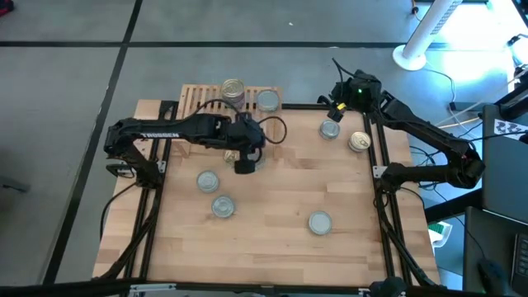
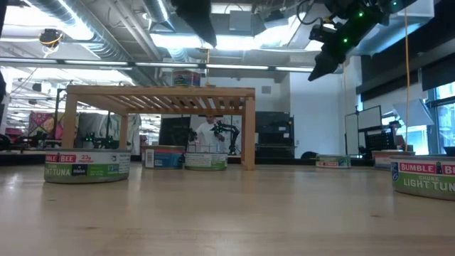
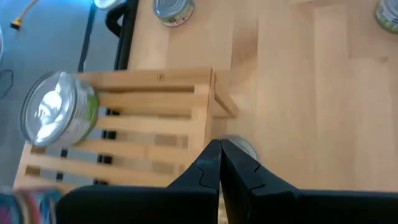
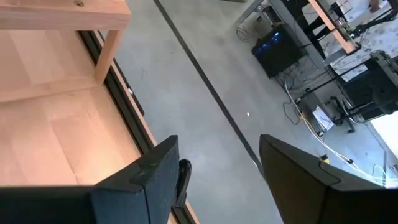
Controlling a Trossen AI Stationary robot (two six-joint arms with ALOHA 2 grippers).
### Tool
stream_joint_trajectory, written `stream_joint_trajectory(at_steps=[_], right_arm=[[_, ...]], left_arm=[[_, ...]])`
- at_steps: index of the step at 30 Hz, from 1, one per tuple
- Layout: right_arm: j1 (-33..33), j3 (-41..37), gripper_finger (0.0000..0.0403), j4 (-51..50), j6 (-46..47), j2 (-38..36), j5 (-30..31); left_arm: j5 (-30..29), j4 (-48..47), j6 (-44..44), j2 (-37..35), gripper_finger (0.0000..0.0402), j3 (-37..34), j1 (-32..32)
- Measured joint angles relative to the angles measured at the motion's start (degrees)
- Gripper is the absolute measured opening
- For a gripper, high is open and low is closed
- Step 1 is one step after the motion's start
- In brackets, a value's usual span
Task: Stack canned seafood by type on shelf
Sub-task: Stack the green tuna can on top of the green tuna can on the shelf
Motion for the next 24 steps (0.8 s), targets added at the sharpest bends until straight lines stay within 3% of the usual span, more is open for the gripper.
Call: stream_joint_trajectory(at_steps=[8, 16, 24], right_arm=[[0.00, 0.00, 0.0223, -2.07, 0.03, -0.59, -0.76], [0.04, 0.00, 0.0223, -5.77, 0.03, -0.59, -12.33], [0.07, 0.00, 0.0223, -5.71, 0.05, -0.59, -19.00]], left_arm=[[-0.08, -6.06, -7.52, -6.10, 0.0001, 0.09, -0.36], [-0.03, -20.34, -17.75, -6.92, 0.0001, 0.08, -3.86], [1.19, -22.42, -31.63, -6.78, 0.0001, 0.04, -13.38]])
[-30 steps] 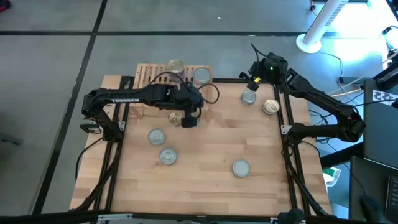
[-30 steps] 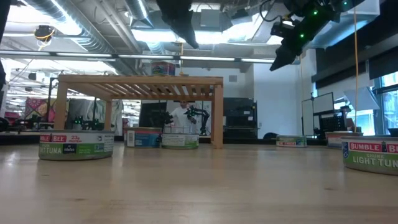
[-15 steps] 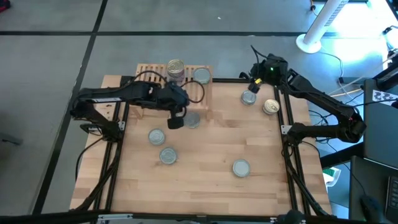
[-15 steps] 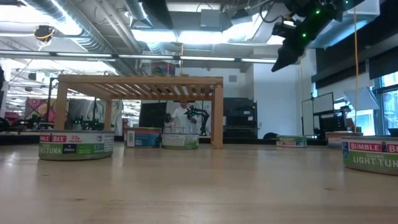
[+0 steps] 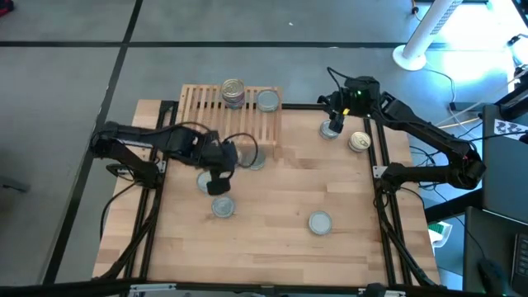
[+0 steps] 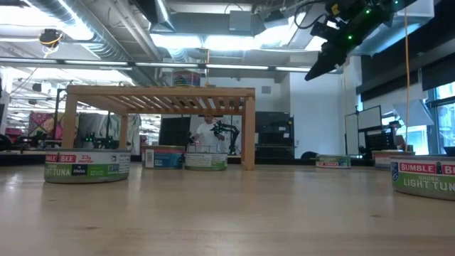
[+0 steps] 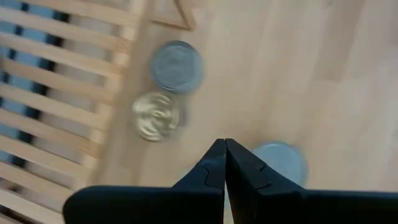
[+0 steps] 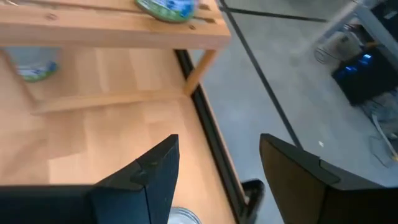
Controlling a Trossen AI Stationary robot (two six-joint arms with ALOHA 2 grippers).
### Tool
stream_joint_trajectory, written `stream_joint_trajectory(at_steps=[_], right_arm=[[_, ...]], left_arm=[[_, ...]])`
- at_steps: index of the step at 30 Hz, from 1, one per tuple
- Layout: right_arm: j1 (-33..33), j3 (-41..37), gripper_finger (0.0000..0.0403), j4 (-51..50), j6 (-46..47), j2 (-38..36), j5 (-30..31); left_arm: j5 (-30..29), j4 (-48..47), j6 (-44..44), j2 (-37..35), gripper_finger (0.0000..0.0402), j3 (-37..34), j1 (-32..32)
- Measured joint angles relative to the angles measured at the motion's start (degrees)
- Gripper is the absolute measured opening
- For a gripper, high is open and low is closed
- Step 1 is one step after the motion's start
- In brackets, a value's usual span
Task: Stack canned seafood by type on shelf
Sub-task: Stack the green tuna can on top of the green tuna can on the shelf
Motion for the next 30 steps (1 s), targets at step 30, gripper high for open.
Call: stream_joint_trajectory(at_steps=[30], right_arm=[[-0.12, -2.35, 0.0223, -7.63, 6.95, 6.18, 6.32]], left_arm=[[-0.50, 10.72, 1.49, 6.57, 0.0001, -0.04, -9.15]])
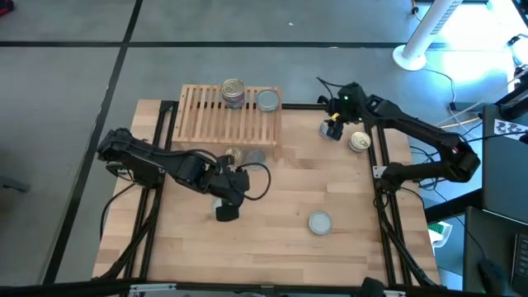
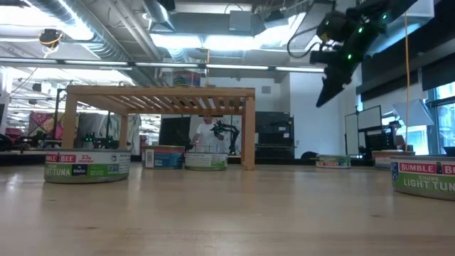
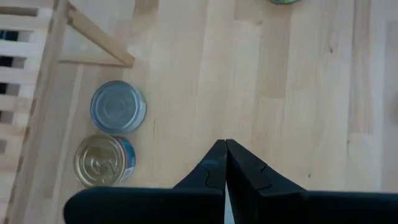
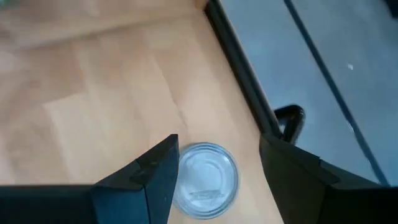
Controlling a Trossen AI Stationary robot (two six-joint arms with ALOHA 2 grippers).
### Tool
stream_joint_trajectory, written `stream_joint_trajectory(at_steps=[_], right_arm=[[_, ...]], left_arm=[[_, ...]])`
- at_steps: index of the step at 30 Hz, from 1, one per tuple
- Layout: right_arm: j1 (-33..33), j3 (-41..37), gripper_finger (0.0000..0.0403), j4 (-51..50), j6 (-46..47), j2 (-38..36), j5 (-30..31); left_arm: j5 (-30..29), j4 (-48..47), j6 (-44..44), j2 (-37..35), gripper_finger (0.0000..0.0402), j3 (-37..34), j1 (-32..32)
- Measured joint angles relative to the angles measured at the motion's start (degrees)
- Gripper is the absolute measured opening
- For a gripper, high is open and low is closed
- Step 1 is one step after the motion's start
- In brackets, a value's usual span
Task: Stack canned seafood by type on shelf
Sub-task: Stack the green tuna can on top of the green tuna can on the shelf
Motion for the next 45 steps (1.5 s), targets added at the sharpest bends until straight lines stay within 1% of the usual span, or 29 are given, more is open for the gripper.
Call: stream_joint_trajectory(at_steps=[2, 4, 6, 10, 14, 18, 22, 25, 29, 35, 38, 45], right_arm=[[-0.79, -0.61, 0.0223, 1.76, -0.06, 1.73, 1.56], [-1.94, -0.64, 0.0223, 2.18, -0.08, 3.72, 1.05], [-3.48, -0.64, 0.0223, 2.45, 0.00, 5.96, -0.78], [-6.86, -0.64, 0.0223, 3.90, 0.37, 9.92, -2.06], [-10.02, -0.64, 0.0223, 4.14, 0.44, 13.06, -4.58], [-13.52, -0.64, 0.0223, 4.37, 0.45, 15.44, -6.28], [-17.12, -0.64, 0.0223, 4.37, 0.60, 17.15, -11.87], [-18.72, -0.64, 0.0223, 4.21, 2.91, 17.96, -12.66], [-19.61, -0.64, 0.0223, 3.74, 5.89, 18.32, -12.77], [-19.48, -0.64, 0.0223, 2.30, 6.49, 18.32, -12.81], [-19.44, -0.64, 0.0223, 1.83, 8.76, 18.69, -12.95], [-19.42, -0.62, 0.0223, 1.25, 9.77, 21.84, -13.21]], left_arm=[[0.00, -0.07, 1.56, 0.85, 0.0001, 0.00, 0.27], [0.02, -0.08, 2.93, 1.67, 0.0001, 0.00, 0.46], [0.01, -0.06, 3.72, 2.49, 0.0001, 0.00, 0.76], [0.01, -0.06, 4.48, 3.75, 0.0001, 0.00, 1.24], [0.07, -0.15, 4.72, 4.21, 0.0001, 0.00, 1.55], [0.06, -0.08, 5.61, 4.34, 0.0001, 0.00, 1.60], [0.07, -0.06, 5.77, 4.34, 0.0001, 0.00, 1.59], [0.04, -0.04, 5.70, 4.34, 0.0001, 0.00, 1.61], [0.07, 0.01, 5.53, 4.35, 0.0001, 0.00, 1.59], [0.07, 0.58, 5.48, 4.34, 0.0001, 0.00, 1.59], [0.07, 2.18, 5.84, 4.36, 0.0001, 0.00, 1.61], [0.07, 3.71, 7.65, 4.36, 0.0001, 0.00, 1.61]])
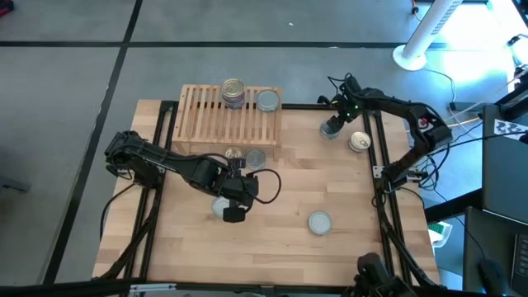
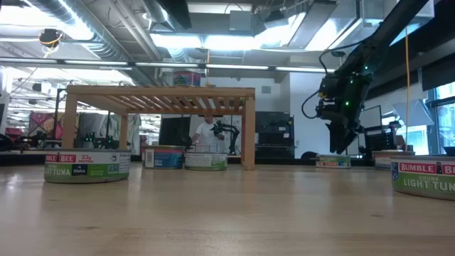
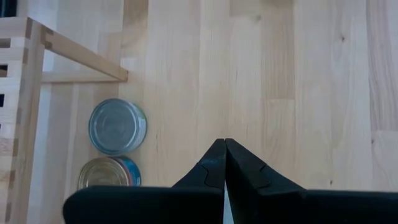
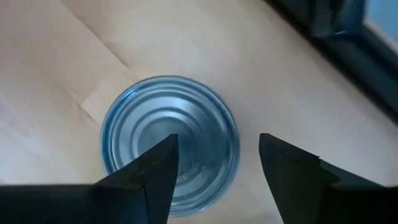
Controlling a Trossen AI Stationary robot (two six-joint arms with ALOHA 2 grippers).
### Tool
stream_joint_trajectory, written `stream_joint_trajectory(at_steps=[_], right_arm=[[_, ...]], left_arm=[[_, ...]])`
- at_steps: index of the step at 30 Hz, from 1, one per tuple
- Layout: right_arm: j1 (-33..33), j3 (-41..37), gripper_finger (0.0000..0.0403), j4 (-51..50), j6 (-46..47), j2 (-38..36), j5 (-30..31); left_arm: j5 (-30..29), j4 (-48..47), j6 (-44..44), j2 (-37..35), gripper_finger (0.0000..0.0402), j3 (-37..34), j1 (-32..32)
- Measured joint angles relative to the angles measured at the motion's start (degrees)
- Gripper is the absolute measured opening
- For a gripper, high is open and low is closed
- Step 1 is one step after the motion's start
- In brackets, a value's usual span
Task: Stack canned seafood by type on shelf
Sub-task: Stack the green tuna can on top of the green tuna can on the shelf
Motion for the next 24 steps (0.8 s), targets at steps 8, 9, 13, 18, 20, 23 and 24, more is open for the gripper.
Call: stream_joint_trajectory(at_steps=[8, 9, 13, 18, 20, 23, 24], right_arm=[[0.06, 0.02, 0.0223, -1.86, 2.35, 2.63, -9.81], [0.33, 0.02, 0.0223, -2.43, 2.76, 2.87, -11.37], [2.63, -0.89, 0.0223, -3.82, 3.02, 3.15, -13.46], [8.98, -2.97, 0.0223, -3.08, 3.23, 3.01, -14.36], [12.02, -3.39, 0.0223, -1.88, 5.16, 2.99, -14.53], [16.48, -3.51, 0.0223, 1.08, 8.51, 3.00, -14.45], [17.97, -3.54, 0.0223, 1.96, 9.11, 3.02, -14.54]], left_arm=[[0.00, 0.06, 0.04, 0.00, 0.0001, 0.00, 0.00], [0.00, 0.08, 0.04, 0.00, 0.0001, 0.00, 0.00], [0.00, 0.94, -0.15, 0.00, 0.0001, 0.00, 0.00], [0.00, 2.19, 0.67, 0.09, 0.0001, 0.00, 0.00], [-0.02, 3.60, 1.91, 0.42, 0.0001, 0.00, 0.00], [-0.09, 6.09, 5.47, 1.59, 0.0001, 0.00, 0.21], [-0.17, 6.58, 6.47, 2.25, 0.0001, 0.00, 0.26]])
